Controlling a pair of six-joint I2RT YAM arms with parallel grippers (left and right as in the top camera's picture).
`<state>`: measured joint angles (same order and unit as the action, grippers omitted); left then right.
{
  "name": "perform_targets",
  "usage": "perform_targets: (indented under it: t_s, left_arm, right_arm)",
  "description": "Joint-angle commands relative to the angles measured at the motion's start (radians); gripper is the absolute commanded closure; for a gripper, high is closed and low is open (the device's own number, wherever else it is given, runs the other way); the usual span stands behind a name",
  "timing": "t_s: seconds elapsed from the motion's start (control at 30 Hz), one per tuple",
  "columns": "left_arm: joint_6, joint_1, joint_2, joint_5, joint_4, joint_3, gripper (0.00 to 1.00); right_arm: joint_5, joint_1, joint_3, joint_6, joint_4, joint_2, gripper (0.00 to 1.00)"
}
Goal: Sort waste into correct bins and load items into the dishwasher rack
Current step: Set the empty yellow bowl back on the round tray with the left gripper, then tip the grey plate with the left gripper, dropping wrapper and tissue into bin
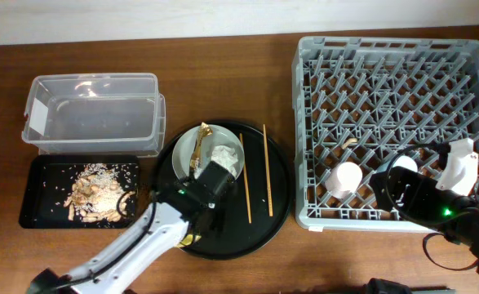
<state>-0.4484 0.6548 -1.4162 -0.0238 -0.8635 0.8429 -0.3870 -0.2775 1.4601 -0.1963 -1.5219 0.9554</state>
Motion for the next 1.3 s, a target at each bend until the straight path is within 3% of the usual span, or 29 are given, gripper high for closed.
perform_targets:
  t_s: [0.0, 0.07, 0.1, 0.17, 0.3, 0.37, 0.43, 0.5, 0.53, 0.73, 0.87, 0.93, 1.0, 1.03, 1.07, 1.17, 1.27]
  left_arm:
    - [-0.081, 0.021, -0.002, -0.038, -0.048, 0.056, 0.41]
    - [-0.056, 0.018, -0.002, -0.132, -0.111, 0.174, 0.28]
    - [-0.024, 0.016, -0.002, -0.196, -0.101, 0.214, 0.27]
    - [0.056, -0.012, -0.012, -0.300, 0.022, 0.225, 0.26]
    - [0.167, -0.108, -0.206, -0.294, 0.260, 0.225, 0.27]
    - [0.166, -0.171, -0.385, -0.294, 0.341, 0.226, 0.34]
    - [0.166, -0.193, -0.407, -0.294, 0.347, 0.226, 0.45]
    - [0.166, -0.200, -0.400, -0.294, 0.322, 0.249, 0.85]
    - [0.166, -0.200, -0.396, -0.282, 0.296, 0.272, 0.97]
    - [0.166, -0.239, -0.272, -0.280, -0.022, 0.563, 1.00]
    - [0.146, -0.410, -0.235, -0.409, -0.002, 0.578, 1.00]
    - [0.144, -0.524, -0.278, -0.353, 0.094, 0.578, 1.00]
    - [0.172, -0.583, -0.320, -0.305, 0.190, 0.578, 0.96]
    - [0.209, -0.603, -0.332, -0.270, 0.227, 0.578, 0.70]
    - [0.212, -0.615, -0.330, -0.237, 0.235, 0.587, 0.28]
    - [0.222, -0.540, -0.322, 0.002, 0.057, 0.659, 0.32]
    - [0.202, -0.409, -0.343, 0.003, 0.005, 0.624, 0.32]
  right_arm:
    - [0.006, -0.003, 0.010, 0.036, -0.001, 0.000, 0.01]
    - [0.006, -0.003, 0.010, 0.035, 0.000, 0.000, 0.01]
    - [0.006, -0.003, 0.010, 0.035, 0.000, 0.000, 0.01]
    - [0.006, -0.003, 0.010, 0.035, 0.000, 0.000, 0.01]
    - [0.006, -0.003, 0.010, 0.035, -0.001, 0.000, 0.01]
    - [0.006, -0.003, 0.010, 0.035, -0.001, 0.000, 0.01]
    - [0.006, -0.003, 0.010, 0.035, -0.001, 0.000, 0.02]
    - [0.005, -0.003, 0.010, 0.035, -0.001, 0.000, 0.01]
    - [0.006, -0.003, 0.010, 0.035, -0.001, 0.000, 0.01]
    - [0.006, -0.003, 0.010, 0.035, -0.003, 0.000, 0.01]
    - [0.006, -0.003, 0.010, 0.035, -0.004, 0.000, 0.01]
    - [0.005, -0.003, 0.010, 0.035, -0.005, 0.000, 0.01]
    - [0.005, -0.003, 0.010, 0.035, -0.008, 0.000, 0.01]
    - [0.006, -0.003, 0.010, 0.035, -0.012, 0.000, 0.01]
    - [0.006, -0.003, 0.010, 0.035, -0.015, 0.000, 0.01]
    - [0.006, -0.003, 0.010, 0.035, -0.016, 0.000, 0.01]
    - [0.006, -0.003, 0.010, 0.035, -0.017, 0.000, 0.01]
